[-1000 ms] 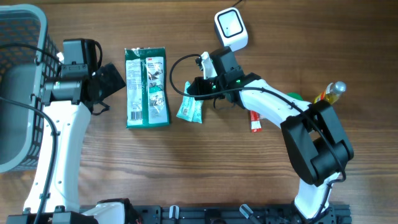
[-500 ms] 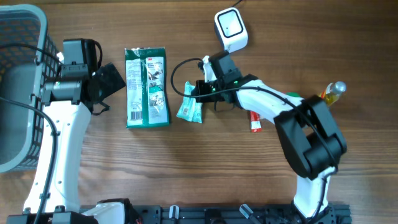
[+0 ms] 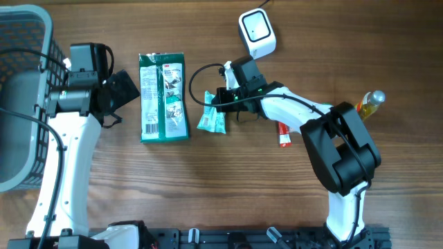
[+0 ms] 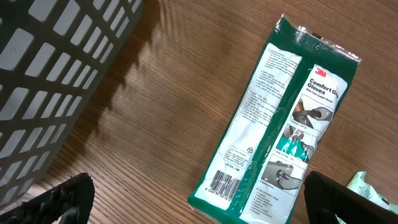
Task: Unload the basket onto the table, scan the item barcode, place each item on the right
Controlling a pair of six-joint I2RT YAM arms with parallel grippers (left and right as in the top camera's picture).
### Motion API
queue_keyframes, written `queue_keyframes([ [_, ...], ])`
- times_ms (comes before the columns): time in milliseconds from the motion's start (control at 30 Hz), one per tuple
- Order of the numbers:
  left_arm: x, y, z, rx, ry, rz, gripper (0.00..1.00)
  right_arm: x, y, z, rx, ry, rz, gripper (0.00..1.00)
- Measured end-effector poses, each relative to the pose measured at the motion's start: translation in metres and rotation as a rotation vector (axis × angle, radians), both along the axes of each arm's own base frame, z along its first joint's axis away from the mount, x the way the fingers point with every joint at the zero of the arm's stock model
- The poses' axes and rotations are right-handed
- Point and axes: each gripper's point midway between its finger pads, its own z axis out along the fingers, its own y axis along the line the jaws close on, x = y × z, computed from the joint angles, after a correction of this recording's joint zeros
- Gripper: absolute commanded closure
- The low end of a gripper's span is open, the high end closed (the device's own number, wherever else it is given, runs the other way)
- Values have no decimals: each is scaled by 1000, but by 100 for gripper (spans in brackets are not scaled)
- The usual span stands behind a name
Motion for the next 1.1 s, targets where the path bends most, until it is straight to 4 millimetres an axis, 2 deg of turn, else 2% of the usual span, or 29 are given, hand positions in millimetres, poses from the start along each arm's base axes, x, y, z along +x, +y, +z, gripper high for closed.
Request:
queue_keyframes([
  [100,0,0,0,0,0,0,0,-1,0,4,4,-2,1,95],
  [267,0,0,0,0,0,0,0,-2,-2,27,13,-28,-1,95],
  [367,0,0,0,0,0,0,0,0,-8,33,-19,-43,-26,96],
  [567,0,0,0,0,0,0,0,4,-34,15,-157,-54,-109,96],
  [700,0,0,0,0,0,0,0,3,-40,5,-186,-58,-124,96],
  [867,0,0,0,0,0,0,0,-1,-46,-19,-231,-25,-128,96],
  [1100,0,0,0,0,0,0,0,-1,-47,-17,-240,-29,-132,94],
])
